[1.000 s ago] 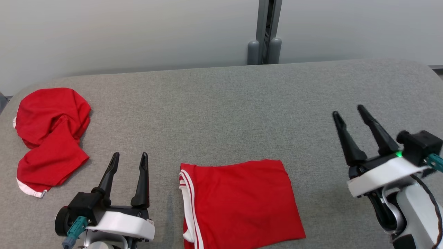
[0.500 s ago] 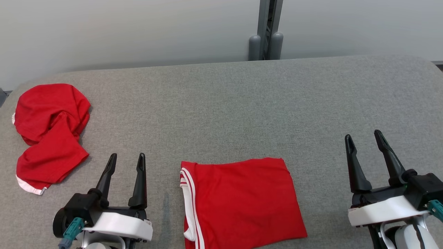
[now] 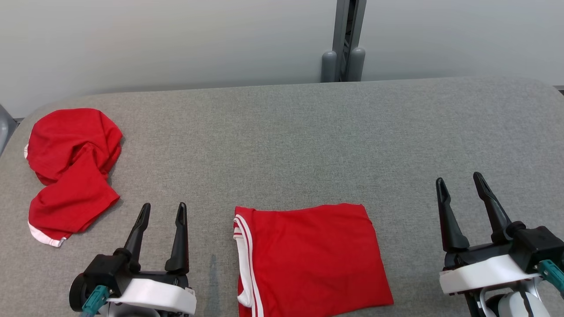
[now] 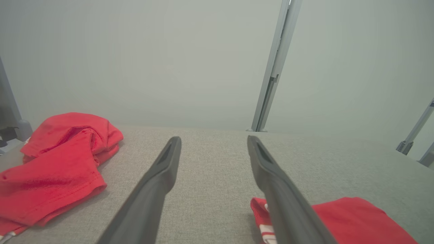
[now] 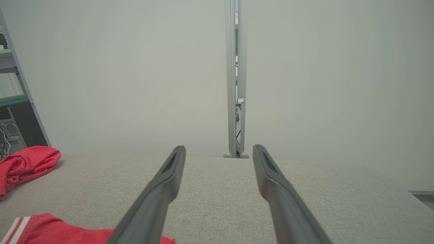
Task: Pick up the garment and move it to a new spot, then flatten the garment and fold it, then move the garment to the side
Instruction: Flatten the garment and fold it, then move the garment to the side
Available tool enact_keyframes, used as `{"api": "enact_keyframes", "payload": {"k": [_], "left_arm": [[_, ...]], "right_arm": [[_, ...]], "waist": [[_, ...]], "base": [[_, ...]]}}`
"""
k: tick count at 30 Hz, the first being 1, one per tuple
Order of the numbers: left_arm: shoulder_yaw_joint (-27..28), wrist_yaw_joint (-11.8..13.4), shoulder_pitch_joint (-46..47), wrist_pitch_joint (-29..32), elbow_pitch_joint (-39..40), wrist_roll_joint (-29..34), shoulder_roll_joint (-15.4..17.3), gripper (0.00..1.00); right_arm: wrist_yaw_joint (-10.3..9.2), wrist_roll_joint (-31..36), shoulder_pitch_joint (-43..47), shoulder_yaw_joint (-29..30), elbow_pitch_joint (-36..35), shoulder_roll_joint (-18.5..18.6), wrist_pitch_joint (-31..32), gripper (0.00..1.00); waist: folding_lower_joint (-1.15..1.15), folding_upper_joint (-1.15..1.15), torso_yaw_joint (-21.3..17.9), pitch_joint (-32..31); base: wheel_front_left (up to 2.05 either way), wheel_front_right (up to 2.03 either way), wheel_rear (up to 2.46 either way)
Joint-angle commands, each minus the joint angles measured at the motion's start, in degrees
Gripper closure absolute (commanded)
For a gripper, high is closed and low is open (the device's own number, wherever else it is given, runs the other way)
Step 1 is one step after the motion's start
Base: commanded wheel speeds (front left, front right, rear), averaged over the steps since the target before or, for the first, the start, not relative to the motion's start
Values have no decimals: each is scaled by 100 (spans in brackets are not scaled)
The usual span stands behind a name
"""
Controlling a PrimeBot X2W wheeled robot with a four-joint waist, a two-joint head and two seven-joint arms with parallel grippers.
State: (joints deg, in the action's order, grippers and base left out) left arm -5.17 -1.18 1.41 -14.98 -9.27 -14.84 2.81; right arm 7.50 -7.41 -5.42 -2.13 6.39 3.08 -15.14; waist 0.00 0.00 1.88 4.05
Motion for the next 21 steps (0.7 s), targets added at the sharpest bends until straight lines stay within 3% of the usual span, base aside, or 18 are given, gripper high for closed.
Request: {"api": "enact_keyframes", "payload": {"k": [1,21], "left_arm": [[4,19,-47,-23,24,-32,20,0],[-44,33,-36,-23,9,-42,21,0]], "right_arm": [[-2,4,42,8,13,7,-4,0],[-2,-71,50,-25,144,-7,-4,0]], "waist": [[0,0,2,-9],[0,0,12,-36]], "base": [[0,0,0],[0,0,0]]}}
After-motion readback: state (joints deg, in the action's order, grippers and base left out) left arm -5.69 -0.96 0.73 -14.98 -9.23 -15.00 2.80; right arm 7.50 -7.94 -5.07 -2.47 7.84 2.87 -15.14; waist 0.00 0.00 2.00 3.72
